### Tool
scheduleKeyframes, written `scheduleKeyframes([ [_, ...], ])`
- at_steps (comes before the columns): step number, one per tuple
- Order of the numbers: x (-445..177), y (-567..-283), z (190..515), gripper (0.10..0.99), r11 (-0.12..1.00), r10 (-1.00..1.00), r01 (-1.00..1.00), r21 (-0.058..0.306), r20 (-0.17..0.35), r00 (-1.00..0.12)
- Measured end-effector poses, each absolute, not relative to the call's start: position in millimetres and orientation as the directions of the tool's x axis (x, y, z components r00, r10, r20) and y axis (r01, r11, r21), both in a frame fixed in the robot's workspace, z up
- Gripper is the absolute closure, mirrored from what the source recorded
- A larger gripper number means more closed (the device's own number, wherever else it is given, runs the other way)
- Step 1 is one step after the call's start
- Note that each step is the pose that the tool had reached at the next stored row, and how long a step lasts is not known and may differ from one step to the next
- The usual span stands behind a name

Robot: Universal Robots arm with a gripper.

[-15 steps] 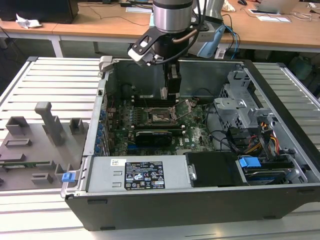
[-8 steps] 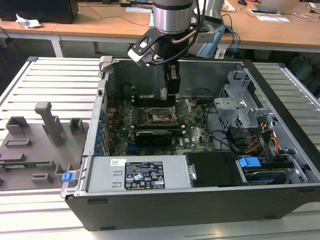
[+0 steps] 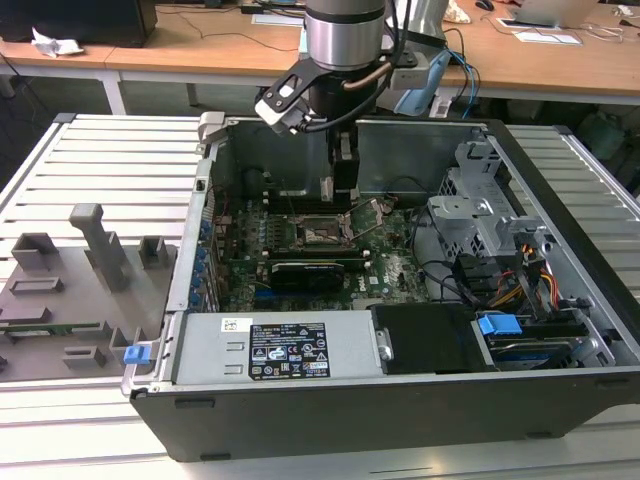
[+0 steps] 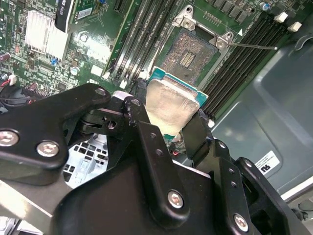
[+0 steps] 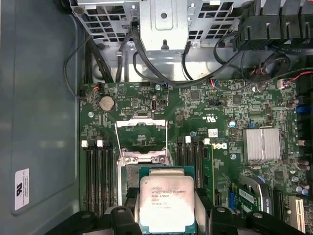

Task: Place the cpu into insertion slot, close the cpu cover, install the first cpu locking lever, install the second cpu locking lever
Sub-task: 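Place the cpu into insertion slot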

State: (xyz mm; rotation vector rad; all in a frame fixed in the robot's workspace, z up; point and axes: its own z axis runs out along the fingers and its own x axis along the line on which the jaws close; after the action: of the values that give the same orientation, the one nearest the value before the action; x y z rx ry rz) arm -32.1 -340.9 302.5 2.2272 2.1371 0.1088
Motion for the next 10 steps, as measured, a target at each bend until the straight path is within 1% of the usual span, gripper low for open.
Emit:
scheduleKeyframes([
  [10, -32.1, -340.9, 299.0, 0.549, -0.056, 0.998, 0.995, 0.087, 0.014, 0.055],
])
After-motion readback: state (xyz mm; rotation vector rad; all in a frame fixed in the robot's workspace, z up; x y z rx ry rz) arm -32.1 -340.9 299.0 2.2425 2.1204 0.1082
